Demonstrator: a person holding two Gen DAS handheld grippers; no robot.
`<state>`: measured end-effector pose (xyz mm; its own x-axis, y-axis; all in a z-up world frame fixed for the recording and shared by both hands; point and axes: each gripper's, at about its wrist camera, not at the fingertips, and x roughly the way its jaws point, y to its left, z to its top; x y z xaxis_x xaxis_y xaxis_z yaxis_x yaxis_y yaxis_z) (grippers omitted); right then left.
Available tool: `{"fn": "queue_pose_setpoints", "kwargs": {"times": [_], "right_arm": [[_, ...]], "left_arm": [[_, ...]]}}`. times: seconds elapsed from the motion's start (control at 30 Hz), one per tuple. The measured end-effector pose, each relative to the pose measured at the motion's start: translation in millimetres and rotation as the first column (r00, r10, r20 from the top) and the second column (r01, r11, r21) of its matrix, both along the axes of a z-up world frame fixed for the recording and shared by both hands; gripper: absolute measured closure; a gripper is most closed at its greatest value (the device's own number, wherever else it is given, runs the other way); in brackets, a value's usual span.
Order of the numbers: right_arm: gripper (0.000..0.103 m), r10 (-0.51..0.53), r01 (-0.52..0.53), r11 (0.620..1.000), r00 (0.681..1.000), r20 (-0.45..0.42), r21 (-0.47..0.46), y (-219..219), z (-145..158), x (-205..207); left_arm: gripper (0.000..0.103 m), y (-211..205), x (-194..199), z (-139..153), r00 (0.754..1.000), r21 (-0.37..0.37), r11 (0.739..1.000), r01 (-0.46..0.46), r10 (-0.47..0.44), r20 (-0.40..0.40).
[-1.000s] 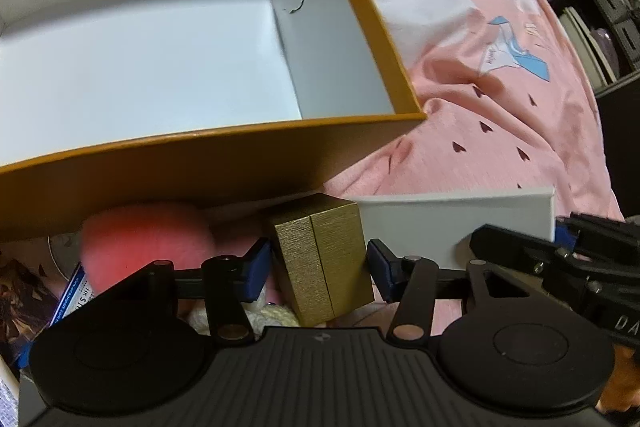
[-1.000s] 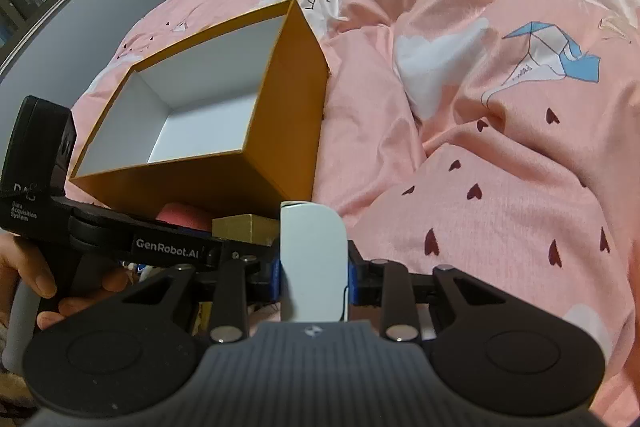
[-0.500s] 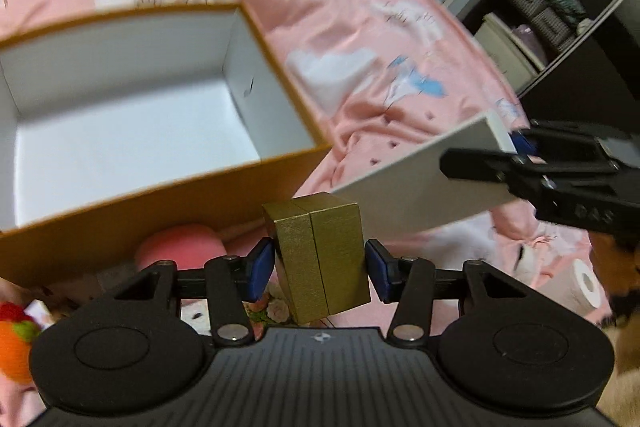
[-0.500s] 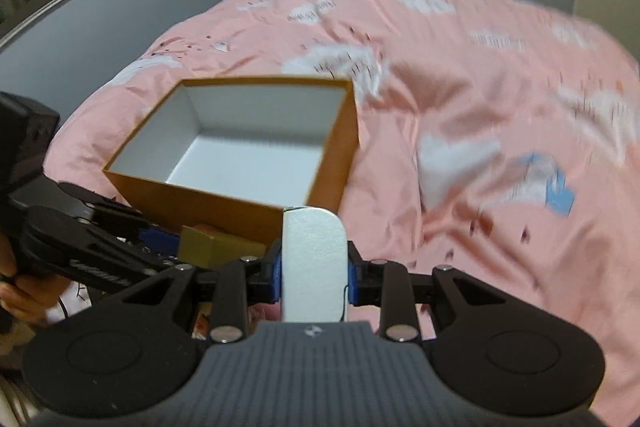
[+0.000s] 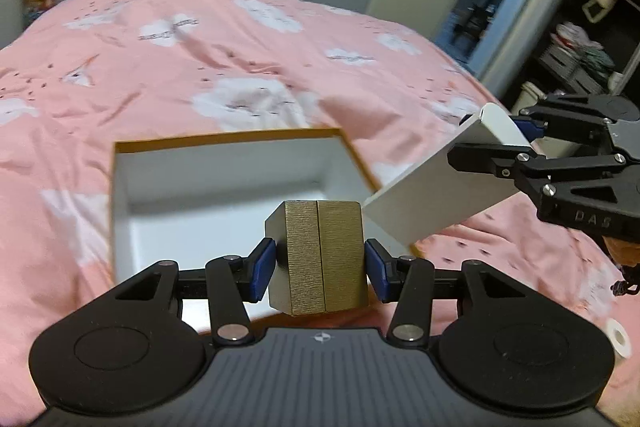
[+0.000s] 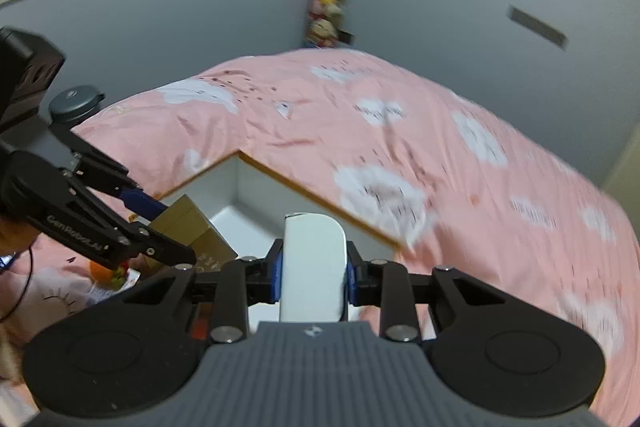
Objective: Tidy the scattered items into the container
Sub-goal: 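Lower the white box into the orange box and open the right gripper while left carries gold box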
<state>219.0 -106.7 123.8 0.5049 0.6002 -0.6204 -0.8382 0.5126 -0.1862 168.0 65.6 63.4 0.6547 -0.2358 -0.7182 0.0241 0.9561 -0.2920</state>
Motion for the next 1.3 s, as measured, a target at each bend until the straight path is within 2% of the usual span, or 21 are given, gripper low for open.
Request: {"fn": "queue_pose_setpoints", "kwargs": {"times": [0.1, 0.17, 0.27, 0.47, 0.6, 0.7, 0.8, 0.9, 1.0, 1.1, 1.13, 1.23, 1.3], "right_arm": [[0.072, 0.073, -0.070, 0.996, 0.996, 0.051, -0.055, 31, -17, 13], [0.072, 0.125, -0.117, 0.986, 0.990, 0.062, -0.116, 50, -37, 22], [0.072, 0.213, -0.188, 0.958, 0.972, 0.097, -0.215, 72, -74, 33], [0.072, 0.385, -0.294, 0.882, 0.901, 0.202, -0.369, 88, -127, 47], [0.072, 0.505, -0.369, 0.805, 0.837, 0.211, -0.464, 82, -148, 49], [0.071, 0.561, -0.403, 0.764, 0.801, 0.211, -0.504, 74, -157, 45], [0.069, 0.566, -0.401, 0.743, 0.804, 0.182, -0.536, 69, -156, 42], [0.067, 0.593, -0.427, 0.701, 0.793, 0.135, -0.571, 65, -155, 34], [0.063, 0.582, -0.429, 0.686, 0.808, 0.090, -0.588, 68, -150, 34], [0.058, 0.528, -0.446, 0.689, 0.849, -0.026, -0.571, 76, -141, 45], [0.055, 0.503, -0.466, 0.693, 0.859, -0.094, -0.551, 80, -137, 51], [0.052, 0.451, -0.502, 0.684, 0.861, -0.233, -0.529, 85, -139, 58], [0.052, 0.431, -0.497, 0.689, 0.866, -0.253, -0.528, 88, -139, 59]], "left_arm": [[0.047, 15, 18, -14, 0.999, 0.000, 1.000, -0.021, 0.021, -0.040], [0.047, 27, 31, -25, 0.995, -0.018, 0.999, -0.029, 0.027, -0.091], [0.047, 39, 46, -40, 0.990, 0.004, 1.000, -0.013, 0.013, -0.139], [0.047, 47, 67, -57, 0.983, 0.065, 0.997, 0.036, -0.024, -0.181], [0.047, 50, 73, -65, 0.980, 0.085, 0.995, 0.053, -0.036, -0.196], [0.047, 50, 76, -71, 0.977, 0.076, 0.995, 0.066, -0.049, -0.209], [0.047, 50, 80, -75, 0.974, 0.064, 0.995, 0.076, -0.060, -0.216], [0.047, 47, 83, -78, 0.973, 0.062, 0.994, 0.085, -0.069, -0.220], [0.047, 46, 86, -78, 0.972, 0.058, 0.994, 0.088, -0.073, -0.222], [0.047, 46, 87, -78, 0.973, 0.050, 0.995, 0.086, -0.073, -0.221], [0.047, 47, 88, -78, 0.973, 0.049, 0.995, 0.084, -0.071, -0.221], [0.047, 47, 89, -79, 0.973, 0.047, 0.996, 0.079, -0.066, -0.219], [0.047, 47, 88, -79, 0.973, 0.046, 0.996, 0.079, -0.067, -0.220]]}}
